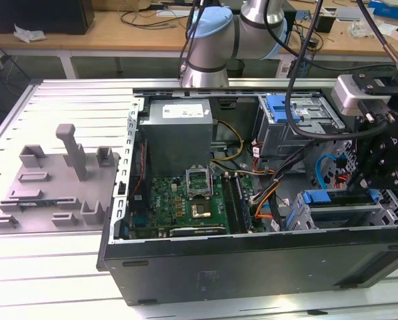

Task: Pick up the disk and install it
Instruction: 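Insert the first disk wire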

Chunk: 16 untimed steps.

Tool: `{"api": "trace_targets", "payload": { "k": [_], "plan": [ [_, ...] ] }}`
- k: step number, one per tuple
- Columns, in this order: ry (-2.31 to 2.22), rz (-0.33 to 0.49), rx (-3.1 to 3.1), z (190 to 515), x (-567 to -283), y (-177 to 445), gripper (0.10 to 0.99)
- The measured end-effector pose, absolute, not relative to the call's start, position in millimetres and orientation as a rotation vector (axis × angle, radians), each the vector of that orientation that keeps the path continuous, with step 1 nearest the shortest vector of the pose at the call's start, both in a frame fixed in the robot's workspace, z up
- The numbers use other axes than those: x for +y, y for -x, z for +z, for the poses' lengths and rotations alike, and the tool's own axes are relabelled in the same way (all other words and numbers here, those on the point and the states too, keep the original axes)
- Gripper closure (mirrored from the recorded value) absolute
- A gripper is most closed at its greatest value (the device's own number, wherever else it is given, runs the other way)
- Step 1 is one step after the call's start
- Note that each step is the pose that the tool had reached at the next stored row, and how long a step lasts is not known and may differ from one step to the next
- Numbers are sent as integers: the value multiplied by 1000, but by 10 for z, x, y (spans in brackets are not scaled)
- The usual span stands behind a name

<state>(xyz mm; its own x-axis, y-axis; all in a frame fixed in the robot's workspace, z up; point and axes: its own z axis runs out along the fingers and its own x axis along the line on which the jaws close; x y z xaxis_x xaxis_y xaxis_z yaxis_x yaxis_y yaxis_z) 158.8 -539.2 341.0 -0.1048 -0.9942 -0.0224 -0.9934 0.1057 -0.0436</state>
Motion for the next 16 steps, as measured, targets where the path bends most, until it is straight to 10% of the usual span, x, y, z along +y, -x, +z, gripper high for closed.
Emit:
{"api": "trace_targets", "payload": {
  "k": [16],
  "plan": [
    [2070,-27,2301,3450,-5392,-1587,918]
  ]
}}
